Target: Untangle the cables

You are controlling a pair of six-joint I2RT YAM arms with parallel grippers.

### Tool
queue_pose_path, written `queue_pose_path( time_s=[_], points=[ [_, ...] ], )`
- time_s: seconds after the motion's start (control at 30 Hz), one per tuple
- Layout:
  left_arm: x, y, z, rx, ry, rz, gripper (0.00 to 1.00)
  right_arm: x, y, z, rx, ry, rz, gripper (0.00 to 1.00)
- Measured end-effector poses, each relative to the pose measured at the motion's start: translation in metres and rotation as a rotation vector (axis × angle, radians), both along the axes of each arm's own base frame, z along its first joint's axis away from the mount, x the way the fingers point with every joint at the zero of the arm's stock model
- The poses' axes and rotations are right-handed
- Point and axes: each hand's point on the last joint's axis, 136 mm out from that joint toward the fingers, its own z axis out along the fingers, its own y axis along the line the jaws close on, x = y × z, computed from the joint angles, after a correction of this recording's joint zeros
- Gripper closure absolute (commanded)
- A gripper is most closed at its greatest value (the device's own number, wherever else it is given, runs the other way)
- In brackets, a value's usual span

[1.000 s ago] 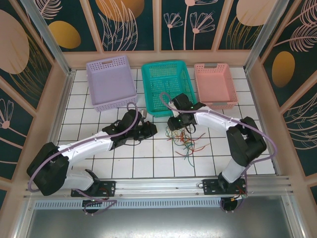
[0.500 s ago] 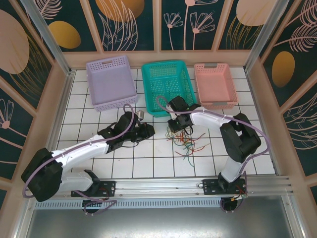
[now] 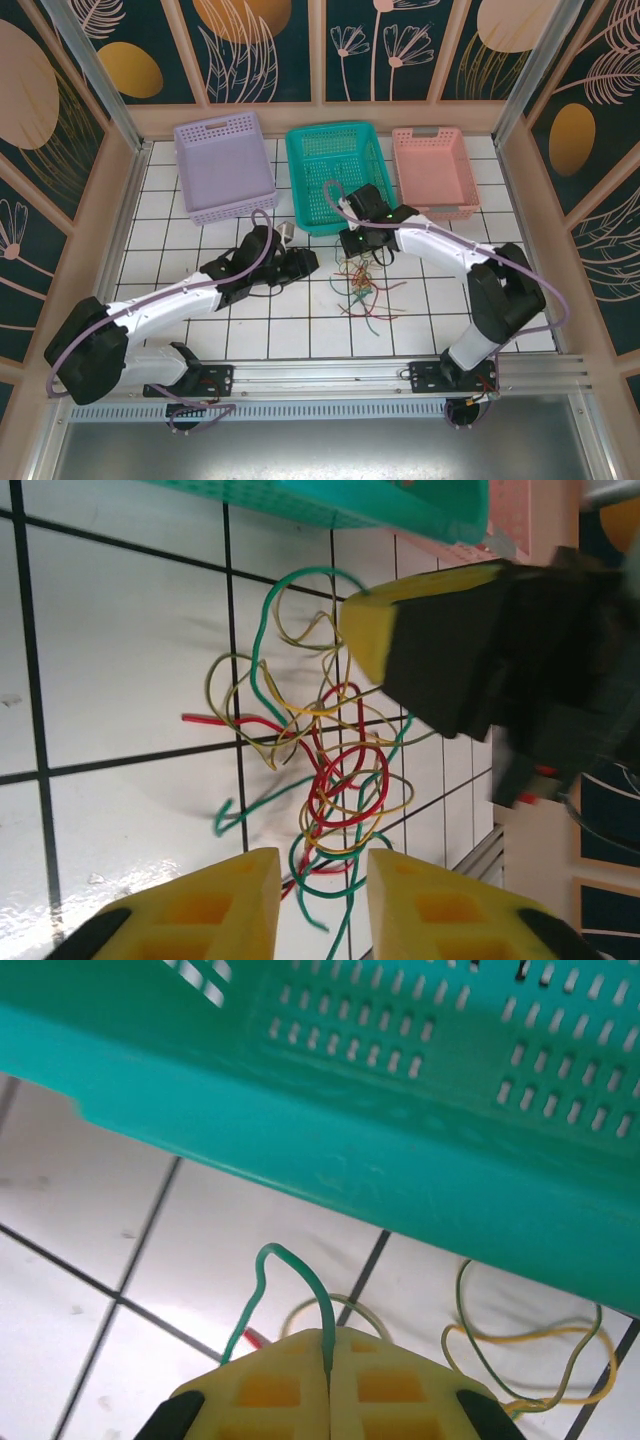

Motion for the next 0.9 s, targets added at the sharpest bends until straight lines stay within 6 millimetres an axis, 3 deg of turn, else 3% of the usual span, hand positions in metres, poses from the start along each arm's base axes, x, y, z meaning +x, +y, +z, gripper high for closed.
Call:
queue_pose_path(
  time_s=[0.2, 0.43, 0.63, 0.9],
  points=[
    [0.004, -0.013, 0.004, -0.014, -0.006, -0.017, 0.57, 0.007, 0.0, 0.029, 0.124, -0.028, -0.088, 1.0],
    [0.004, -0.032, 0.018, -0.039, -0.036, -0.064, 0.43, 0.024, -0.011, 0.048, 0.252, -0.024, -0.217, 1.0],
    [0.004, -0.039, 0.022, -0.043, -0.045, -0.077, 0.39, 0.016, -0.011, 0.04, 0.307, 0.038, -0.273, 1.0],
    [0.012, -0.029, 0.029, -0.002, -0.056, -0.01, 0.39, -0.009, -0.034, 0.026, 0.427, 0.119, -0.516, 1.0]
  ],
)
